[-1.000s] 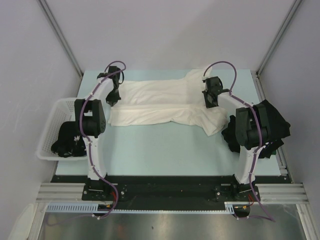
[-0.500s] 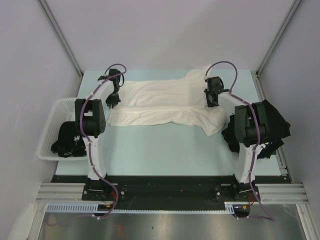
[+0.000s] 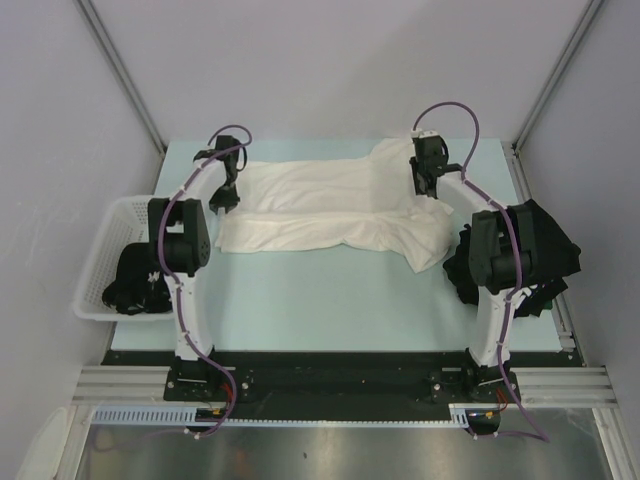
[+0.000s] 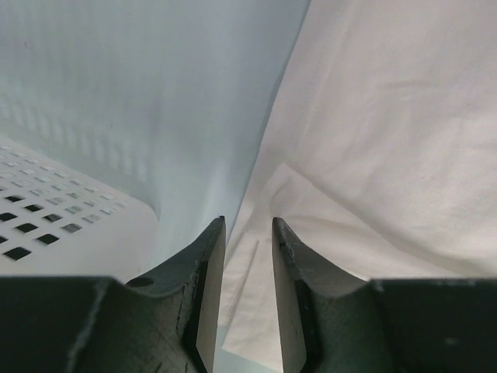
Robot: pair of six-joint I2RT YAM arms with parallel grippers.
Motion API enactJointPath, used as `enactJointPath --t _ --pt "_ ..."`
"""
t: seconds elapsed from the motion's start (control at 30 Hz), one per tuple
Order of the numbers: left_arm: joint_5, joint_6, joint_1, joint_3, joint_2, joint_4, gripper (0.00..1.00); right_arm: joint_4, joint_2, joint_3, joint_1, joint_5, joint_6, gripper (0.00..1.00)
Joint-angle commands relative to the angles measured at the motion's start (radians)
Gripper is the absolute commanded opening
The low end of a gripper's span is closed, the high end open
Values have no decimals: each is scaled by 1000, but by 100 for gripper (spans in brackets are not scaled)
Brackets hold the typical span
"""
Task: Fold and stack the t-shirts
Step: Fold the flattened tshirt in 1/3 of the way
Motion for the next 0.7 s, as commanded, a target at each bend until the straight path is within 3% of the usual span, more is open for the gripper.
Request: enactJointPath --t 0.0,0.3,0.33,0.4,0.67 --pt "10 16 8 36 -113 -5 36 -34 -56 44 9 49 -13 37" --pt "16 31 1 -38 -188 -5 37 -100 -60 3 -42 79 30 41" --pt "18 33 1 -42 -191 -5 44 -103 -63 -6 -56 76 38 41" --pt "24 31 1 -44 -191 -5 50 -106 -63 -14 -65 63 47 41" --pt "72 21 -4 -27 -187 -8 51 -143 -54 -13 -88 15 73 41"
